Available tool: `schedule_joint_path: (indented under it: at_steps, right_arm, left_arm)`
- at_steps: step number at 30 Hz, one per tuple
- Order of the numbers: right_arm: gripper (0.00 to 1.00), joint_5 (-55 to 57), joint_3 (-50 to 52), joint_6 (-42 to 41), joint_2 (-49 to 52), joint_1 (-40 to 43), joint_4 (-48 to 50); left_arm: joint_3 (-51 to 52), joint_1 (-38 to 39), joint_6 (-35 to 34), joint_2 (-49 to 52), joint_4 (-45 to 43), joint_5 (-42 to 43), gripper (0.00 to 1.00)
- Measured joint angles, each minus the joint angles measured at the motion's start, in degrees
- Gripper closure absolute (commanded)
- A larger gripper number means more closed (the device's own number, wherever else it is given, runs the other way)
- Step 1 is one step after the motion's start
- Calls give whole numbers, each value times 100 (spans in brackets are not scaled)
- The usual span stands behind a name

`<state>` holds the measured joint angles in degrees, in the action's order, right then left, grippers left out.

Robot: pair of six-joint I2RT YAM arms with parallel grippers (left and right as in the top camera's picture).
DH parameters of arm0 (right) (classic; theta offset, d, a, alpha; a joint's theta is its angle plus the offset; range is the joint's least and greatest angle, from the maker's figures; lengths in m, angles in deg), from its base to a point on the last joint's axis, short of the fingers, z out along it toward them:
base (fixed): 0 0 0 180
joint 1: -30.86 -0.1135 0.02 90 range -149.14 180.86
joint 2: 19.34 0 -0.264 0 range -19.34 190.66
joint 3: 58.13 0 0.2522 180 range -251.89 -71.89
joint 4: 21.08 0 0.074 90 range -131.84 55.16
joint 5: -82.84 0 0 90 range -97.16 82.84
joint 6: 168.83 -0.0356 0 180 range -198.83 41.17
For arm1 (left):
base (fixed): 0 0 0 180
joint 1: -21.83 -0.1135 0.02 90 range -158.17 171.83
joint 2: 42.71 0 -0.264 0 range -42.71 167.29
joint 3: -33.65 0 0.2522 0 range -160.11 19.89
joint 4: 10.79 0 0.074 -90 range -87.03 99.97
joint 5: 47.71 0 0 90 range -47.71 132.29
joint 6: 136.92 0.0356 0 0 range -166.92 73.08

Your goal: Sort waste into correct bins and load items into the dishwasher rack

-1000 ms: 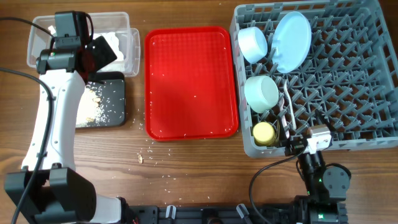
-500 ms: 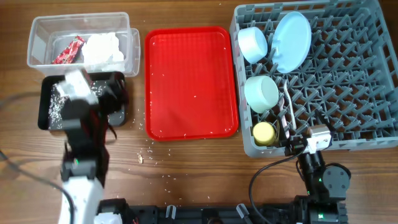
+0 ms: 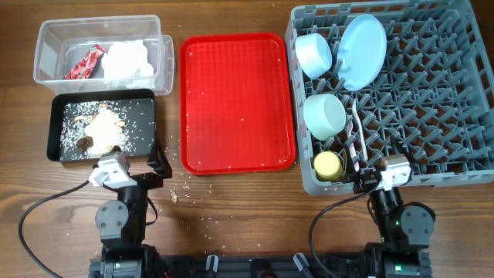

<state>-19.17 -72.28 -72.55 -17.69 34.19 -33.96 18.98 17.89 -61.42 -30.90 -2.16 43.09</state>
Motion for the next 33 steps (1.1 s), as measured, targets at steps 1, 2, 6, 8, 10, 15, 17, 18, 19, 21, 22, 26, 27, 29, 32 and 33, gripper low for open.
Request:
schedule_joint_path:
  at_steps: [1, 2, 6, 8, 10, 15, 17, 18, 19, 21, 22, 26, 27, 29, 32, 33]
  right_arm:
    - [0, 0, 0, -2, 0, 0, 0]
    - [0, 0, 0, -2, 0, 0, 0]
    - [0, 0, 0, 0, 0, 0, 0]
    - [0, 0, 0, 0, 0, 0, 0]
    - [0, 0, 0, 0, 0, 0, 0]
    - [0, 0, 0, 0, 0, 0, 0]
    - [0, 0, 0, 0, 0, 0, 0]
    - [0, 0, 0, 0, 0, 0, 0]
    - [0, 0, 0, 0, 0, 0, 0]
    - [0, 0, 0, 0, 0, 0, 2]
    - [0, 0, 0, 0, 0, 0, 0]
    - [0, -2, 0, 0, 0, 0, 0]
    - [0, 0, 0, 0, 0, 0, 0]
    - [0, 0, 0, 0, 0, 0, 0]
    - [0, 0, 0, 0, 0, 0, 2]
    - [0, 0, 0, 0, 0, 0, 0]
  left_arm:
    - [2, 0, 28, -74, 166, 4, 0]
    - [11, 0, 48, -140, 308, 4, 0]
    - [28, 0, 85, -503, 909, 20, 0]
    - [31, 0, 122, -732, 925, 20, 0]
    - [31, 0, 177, -960, 925, 20, 0]
    - [31, 2, 225, -1102, 925, 20, 0]
    - [31, 0, 227, -1102, 925, 20, 0]
    - [31, 2, 227, -1102, 925, 20, 0]
    - [31, 2, 227, -1102, 925, 20, 0]
    - [31, 0, 227, -1102, 925, 20, 0]
    - [31, 0, 227, -1102, 925, 20, 0]
    - [31, 0, 229, -1102, 925, 20, 0]
    - [31, 0, 227, -1102, 925, 20, 0]
    - [31, 0, 227, -1102, 925, 20, 0]
    - [31, 0, 232, -1102, 925, 20, 0]
    - [31, 0, 236, -1102, 925, 20, 0]
